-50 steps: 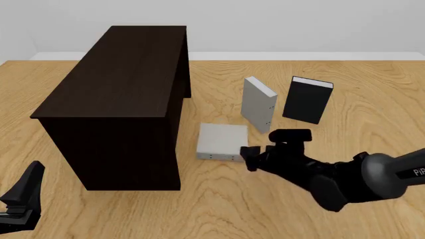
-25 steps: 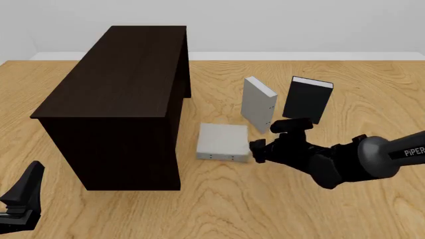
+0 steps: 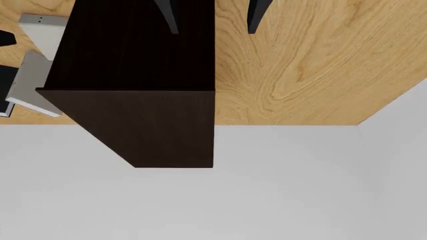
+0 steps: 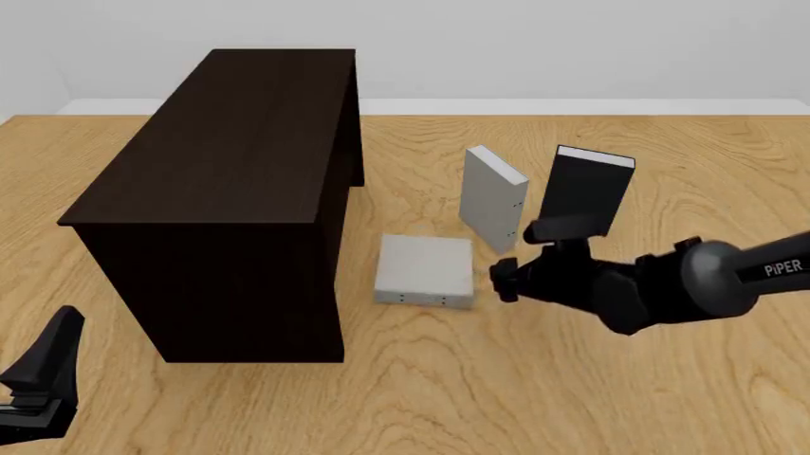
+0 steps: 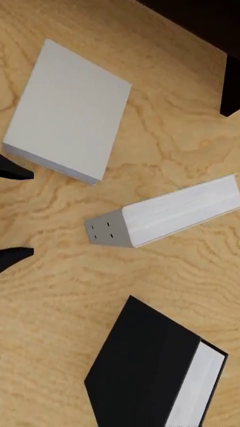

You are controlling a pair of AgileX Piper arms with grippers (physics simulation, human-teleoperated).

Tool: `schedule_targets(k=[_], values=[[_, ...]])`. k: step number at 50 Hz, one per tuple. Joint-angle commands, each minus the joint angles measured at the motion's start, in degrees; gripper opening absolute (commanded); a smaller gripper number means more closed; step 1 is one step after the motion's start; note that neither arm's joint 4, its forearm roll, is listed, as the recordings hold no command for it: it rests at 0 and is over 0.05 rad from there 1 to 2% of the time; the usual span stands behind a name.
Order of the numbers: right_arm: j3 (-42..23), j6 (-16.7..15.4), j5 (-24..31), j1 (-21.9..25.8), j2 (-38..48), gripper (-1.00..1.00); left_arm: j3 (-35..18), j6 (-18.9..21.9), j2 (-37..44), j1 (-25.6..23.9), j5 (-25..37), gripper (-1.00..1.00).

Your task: Pick up the book on the right and place it under the cabinet shelf.

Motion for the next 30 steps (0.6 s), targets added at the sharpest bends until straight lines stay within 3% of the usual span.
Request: schedule_targets(k=[1, 30], values=[[-0.24, 2.25, -0.38, 1.14, 0.41, 1.0, 0.02, 0.02, 0.02, 0.0, 0.04, 1.0], [-7.79, 4.54, -1.18, 7.21, 7.87, 1.0, -0.02, 0.07, -0.04, 0.0, 0.06, 1.0]])
